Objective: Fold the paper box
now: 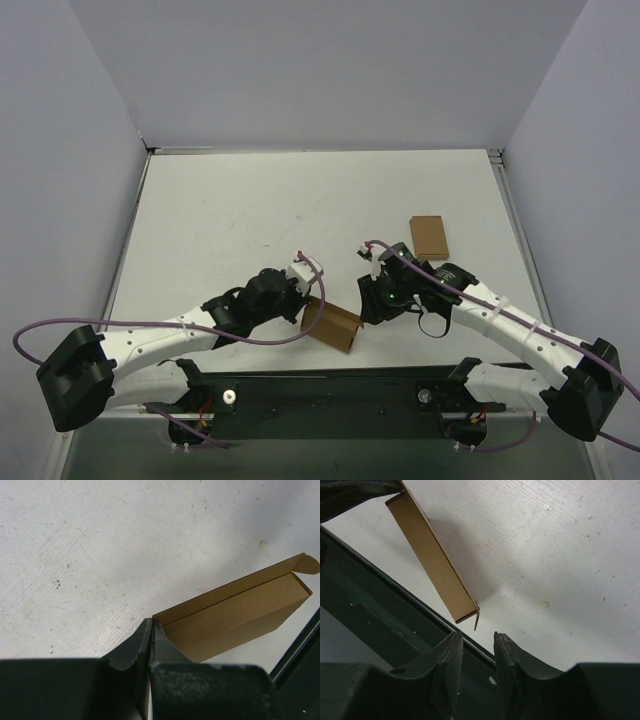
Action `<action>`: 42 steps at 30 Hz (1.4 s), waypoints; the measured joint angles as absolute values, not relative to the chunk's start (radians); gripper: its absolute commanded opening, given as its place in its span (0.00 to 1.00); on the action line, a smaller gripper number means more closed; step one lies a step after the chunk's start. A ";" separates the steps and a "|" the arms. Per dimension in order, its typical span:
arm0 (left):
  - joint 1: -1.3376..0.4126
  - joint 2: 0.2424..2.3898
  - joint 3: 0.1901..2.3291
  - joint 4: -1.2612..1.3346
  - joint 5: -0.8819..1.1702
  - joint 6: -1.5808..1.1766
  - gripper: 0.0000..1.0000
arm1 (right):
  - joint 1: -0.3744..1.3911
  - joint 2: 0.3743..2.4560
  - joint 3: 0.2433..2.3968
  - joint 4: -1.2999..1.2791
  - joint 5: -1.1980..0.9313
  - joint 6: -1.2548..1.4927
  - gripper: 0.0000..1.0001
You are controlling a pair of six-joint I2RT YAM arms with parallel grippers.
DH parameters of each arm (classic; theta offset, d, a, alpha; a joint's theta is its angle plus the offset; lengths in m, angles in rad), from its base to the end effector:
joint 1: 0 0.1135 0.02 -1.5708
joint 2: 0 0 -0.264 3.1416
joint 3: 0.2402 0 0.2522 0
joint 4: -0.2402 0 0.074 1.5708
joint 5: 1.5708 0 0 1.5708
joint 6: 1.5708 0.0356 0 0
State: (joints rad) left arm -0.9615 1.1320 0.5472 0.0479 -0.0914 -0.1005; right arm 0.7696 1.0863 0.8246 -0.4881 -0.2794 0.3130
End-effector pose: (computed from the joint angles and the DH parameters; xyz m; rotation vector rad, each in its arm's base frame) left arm 0.1396 -0.1944 0.2113 0.8470 1.9783 -0.5345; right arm 0.1572 0.1660 0.2679 -0.6986 2.3461 0.8424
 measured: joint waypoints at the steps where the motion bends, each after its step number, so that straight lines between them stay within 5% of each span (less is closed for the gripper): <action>1: -0.962 1.130 0.547 0.046 -0.094 -0.101 0.00 | 0.773 1.094 0.825 -0.487 -0.279 0.315 0.31; 42: -0.962 1.103 0.547 0.024 -0.120 -0.111 0.00 | 0.867 1.208 0.825 -0.430 -0.239 0.431 0.17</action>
